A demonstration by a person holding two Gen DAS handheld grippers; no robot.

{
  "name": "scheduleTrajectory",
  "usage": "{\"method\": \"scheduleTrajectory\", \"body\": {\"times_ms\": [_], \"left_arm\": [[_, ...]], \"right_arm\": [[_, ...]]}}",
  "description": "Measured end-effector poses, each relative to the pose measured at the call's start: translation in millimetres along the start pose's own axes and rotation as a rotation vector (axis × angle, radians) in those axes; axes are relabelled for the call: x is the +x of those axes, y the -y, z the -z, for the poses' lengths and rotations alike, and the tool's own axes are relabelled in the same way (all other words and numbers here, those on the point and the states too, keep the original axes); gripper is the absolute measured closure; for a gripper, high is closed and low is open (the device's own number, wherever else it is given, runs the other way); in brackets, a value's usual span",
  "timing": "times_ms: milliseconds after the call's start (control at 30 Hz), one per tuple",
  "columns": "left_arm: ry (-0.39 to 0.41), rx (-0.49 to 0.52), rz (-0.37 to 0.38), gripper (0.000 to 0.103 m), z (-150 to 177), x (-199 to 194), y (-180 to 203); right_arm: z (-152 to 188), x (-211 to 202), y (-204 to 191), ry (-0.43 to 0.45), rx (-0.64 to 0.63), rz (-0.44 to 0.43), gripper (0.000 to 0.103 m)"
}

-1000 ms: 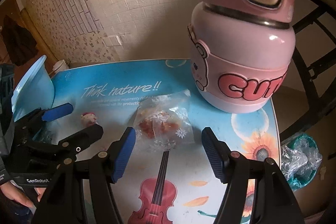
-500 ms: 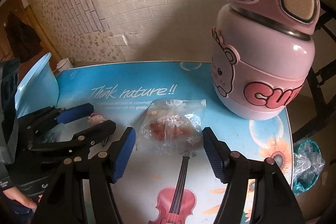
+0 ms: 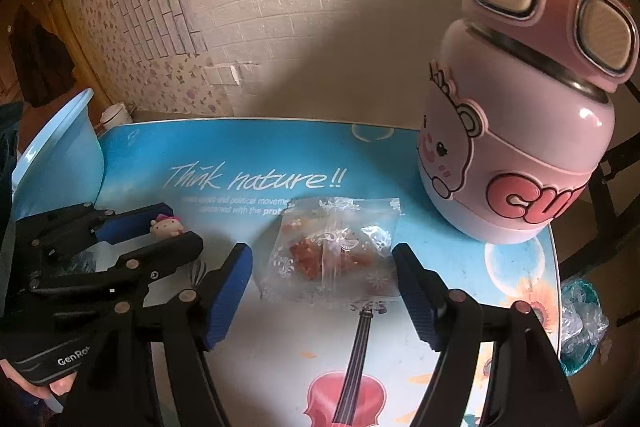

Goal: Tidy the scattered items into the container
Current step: 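Grasp the Hello Kitty figurine with the left gripper while the right grasps the snack bag, then carry the figurine and snack bag over the basin with both grippers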

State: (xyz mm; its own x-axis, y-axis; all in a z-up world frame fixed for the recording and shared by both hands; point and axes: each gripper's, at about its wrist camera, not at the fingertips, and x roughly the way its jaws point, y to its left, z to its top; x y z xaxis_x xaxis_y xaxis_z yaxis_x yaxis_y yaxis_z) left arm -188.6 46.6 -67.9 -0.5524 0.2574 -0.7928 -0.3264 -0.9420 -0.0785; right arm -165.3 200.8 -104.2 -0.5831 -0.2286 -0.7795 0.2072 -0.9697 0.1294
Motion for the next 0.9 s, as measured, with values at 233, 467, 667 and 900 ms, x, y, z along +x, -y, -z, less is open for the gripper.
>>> {"method": "scheduleTrajectory", "body": {"times_ms": [233,467,667,900], "left_arm": [[0.011,-0.006,-0.012,0.069,6,-5,3],[0.028,-0.014,-0.011,0.069,12,-24,4],[0.059,-0.017,-0.011,0.069,12,-41,2],[0.091,-0.019,-0.010,0.069,13,-63,7]], "right_arm": [[6,-10,8,-0.002,0.035,-0.025,0.041],[10,-28,13,0.017,0.062,-0.023,0.041],[16,-55,11,0.033,0.071,-0.025,0.041],[28,-70,-4,0.043,0.089,-0.040,0.041]]}}
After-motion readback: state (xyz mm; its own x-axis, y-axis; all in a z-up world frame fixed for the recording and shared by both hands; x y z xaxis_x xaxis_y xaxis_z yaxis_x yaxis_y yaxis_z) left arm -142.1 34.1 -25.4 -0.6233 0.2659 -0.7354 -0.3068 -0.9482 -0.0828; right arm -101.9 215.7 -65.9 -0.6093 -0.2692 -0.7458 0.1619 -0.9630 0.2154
